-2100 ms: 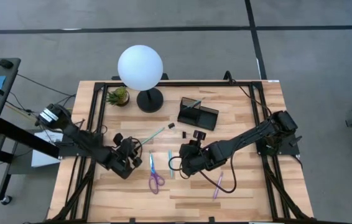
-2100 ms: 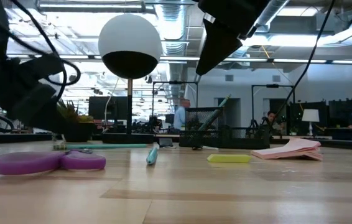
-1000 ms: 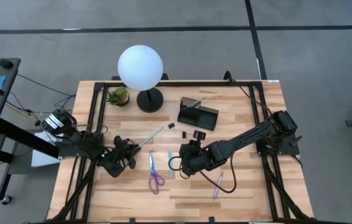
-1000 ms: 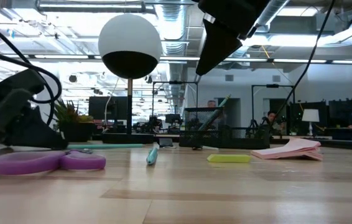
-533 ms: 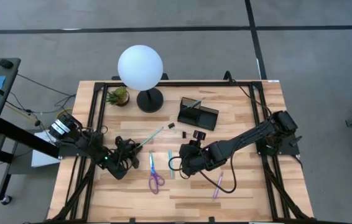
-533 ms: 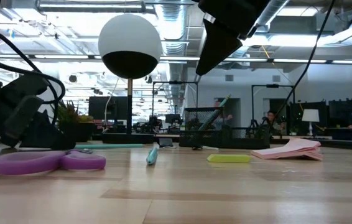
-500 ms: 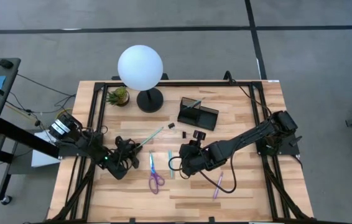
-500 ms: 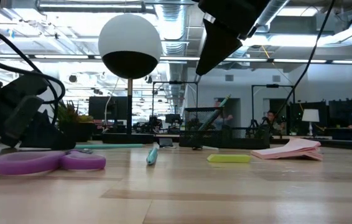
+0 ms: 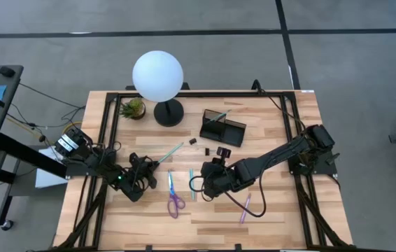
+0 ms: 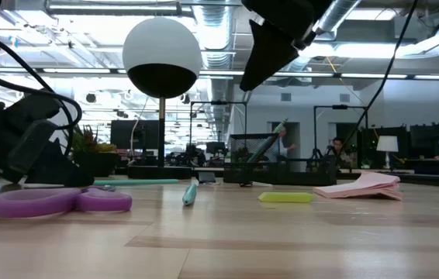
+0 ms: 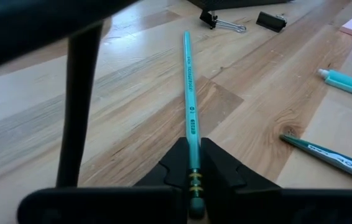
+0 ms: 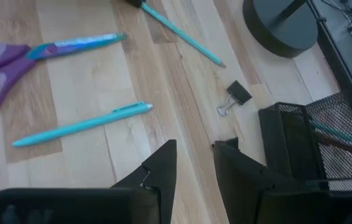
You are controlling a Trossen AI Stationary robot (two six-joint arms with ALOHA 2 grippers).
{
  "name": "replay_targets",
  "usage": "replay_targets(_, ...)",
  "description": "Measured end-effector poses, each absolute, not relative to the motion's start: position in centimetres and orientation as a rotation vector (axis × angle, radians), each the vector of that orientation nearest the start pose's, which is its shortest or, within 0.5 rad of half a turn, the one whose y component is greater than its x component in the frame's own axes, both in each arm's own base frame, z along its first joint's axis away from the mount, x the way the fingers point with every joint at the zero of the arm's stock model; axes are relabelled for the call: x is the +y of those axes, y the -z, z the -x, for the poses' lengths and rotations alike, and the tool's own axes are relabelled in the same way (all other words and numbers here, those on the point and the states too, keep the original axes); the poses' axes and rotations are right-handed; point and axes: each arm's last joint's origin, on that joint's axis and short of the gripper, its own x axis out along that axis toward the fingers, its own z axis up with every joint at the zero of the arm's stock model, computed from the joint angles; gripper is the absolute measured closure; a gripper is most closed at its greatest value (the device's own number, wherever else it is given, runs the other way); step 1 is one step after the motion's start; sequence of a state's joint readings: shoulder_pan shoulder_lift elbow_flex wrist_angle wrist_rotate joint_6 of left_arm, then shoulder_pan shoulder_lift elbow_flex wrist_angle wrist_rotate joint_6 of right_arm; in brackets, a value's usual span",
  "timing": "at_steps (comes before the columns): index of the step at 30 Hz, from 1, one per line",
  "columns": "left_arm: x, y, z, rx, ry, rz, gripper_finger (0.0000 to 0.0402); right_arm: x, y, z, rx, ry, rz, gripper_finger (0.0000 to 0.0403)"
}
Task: Pick and place office supplies into organizer
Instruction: Put the blue pencil into the black desk organizer
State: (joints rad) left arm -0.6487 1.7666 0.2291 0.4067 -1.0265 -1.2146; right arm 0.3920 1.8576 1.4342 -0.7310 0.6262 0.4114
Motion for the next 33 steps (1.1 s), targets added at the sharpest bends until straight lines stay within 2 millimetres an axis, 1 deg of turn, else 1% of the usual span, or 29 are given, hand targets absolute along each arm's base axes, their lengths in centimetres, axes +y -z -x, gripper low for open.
replay_targets(4, -8.9, -4.6, -16.0, 0.413, -0.691, 0.304, 0.0386, 13.1, -22.9, -36.1, 0.897, 0.398, 0.164, 0.0301)
replay_targets(8, -9.3, -4.9, -16.5, 0.399, -0.693, 0.319, 0.0392, 13.2, -22.7, -36.4, 0.88, 0.396, 0.152, 0.0301)
replay_targets(10, -9.6, -5.0, -16.9, 0.387, -0.692, 0.325, 0.0392, 13.1, -22.6, -36.5, 0.896, 0.378, 0.144, 0.0301)
replay_targets(12, -9.9, -5.3, -17.4, 0.39, -0.682, 0.317, 0.0392, 13.0, -22.1, -36.9, 0.922, 0.33, 0.126, 0.0301)
replay_targets(15, -10.5, -5.7, -18.5, 0.419, -0.645, 0.32, 0.0393, 12.8, -20.3, -37.4, 1.0, 0.289, 0.121, 0.0301)
replay_targets(17, -10.6, -6.0, -19.1, 0.435, -0.63, 0.309, 0.0393, 13.0, -19.0, -38.1, 1.012, 0.253, 0.154, 0.0301)
replay_targets(22, -10.9, -6.6, -20.4, 0.472, -0.586, 0.301, 0.0394, 13.5, -14.8, -39.2, 1.092, 0.162, 0.335, 0.0301)
replay_targets(25, -11.0, -6.9, -21.0, 0.486, -0.565, 0.296, 0.0394, 13.5, -13.7, -40.1, 1.103, 0.151, 0.438, 0.0301)
replay_targets(28, -11.1, -7.2, -21.6, 0.495, -0.547, 0.296, 0.0394, 13.1, -13.5, -41.3, 1.093, 0.182, 0.522, 0.0301)
replay_targets(30, -11.2, -7.5, -22.1, 0.507, -0.526, 0.31, 0.0394, 12.8, -14.0, -42.1, 1.072, 0.17, 0.547, 0.0301)
replay_targets(33, -11.3, -7.8, -22.8, 0.512, -0.511, 0.312, 0.0395, 12.3, -15.1, -43.2, 1.033, 0.167, 0.534, 0.0301)
